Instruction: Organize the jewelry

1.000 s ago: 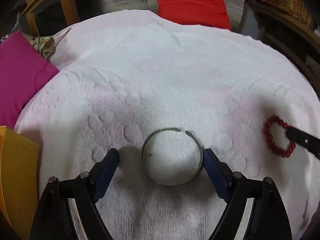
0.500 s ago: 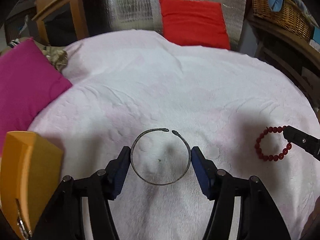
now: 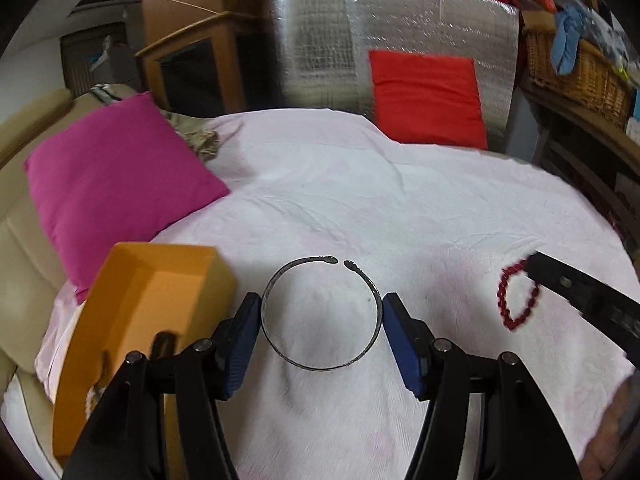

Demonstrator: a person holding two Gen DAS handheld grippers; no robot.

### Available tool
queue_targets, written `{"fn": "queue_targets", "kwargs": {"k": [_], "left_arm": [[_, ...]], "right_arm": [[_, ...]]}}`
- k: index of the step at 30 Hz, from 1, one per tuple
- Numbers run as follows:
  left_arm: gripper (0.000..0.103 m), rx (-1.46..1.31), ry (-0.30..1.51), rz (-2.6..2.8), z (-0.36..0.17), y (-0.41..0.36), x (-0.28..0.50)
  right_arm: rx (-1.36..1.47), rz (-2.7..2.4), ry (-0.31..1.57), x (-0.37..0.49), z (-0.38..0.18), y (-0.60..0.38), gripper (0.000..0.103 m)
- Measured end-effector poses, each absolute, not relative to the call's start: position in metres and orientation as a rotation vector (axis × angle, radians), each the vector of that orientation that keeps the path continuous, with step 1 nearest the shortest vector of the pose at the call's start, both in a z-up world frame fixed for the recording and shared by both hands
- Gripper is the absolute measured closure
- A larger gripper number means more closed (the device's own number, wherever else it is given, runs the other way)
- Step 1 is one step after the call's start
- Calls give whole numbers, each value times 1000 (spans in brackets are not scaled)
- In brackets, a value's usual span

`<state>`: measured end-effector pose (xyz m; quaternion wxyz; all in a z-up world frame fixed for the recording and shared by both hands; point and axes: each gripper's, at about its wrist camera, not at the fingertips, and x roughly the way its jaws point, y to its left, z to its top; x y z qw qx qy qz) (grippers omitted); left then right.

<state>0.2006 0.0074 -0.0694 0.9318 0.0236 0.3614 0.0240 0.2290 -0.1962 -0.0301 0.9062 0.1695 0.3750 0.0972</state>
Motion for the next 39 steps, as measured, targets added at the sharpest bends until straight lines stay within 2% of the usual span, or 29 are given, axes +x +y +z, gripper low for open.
{"fn": "queue_targets", "kwargs": {"k": [5, 11, 20, 25, 32, 39], "left_arm": [[40, 41, 728, 78, -49, 49, 158], [40, 19, 738, 184, -34, 139, 100], [40, -57, 872, 349, -84, 251, 62], [40, -80, 934, 380, -118, 267, 71], [40, -63, 1003, 427, -155, 277, 84], [39, -42, 1043, 442, -173, 276, 91]], "right_arm": [[335, 283, 772, 228, -17, -149, 92], [268, 418, 797, 226, -7, -65, 92], [169, 605, 909, 235, -27, 80, 92], [143, 643, 1028, 249, -56, 142, 92], [135, 620, 1227, 275, -113, 176, 92], [56, 551, 1203, 281, -124, 180, 91]]}}
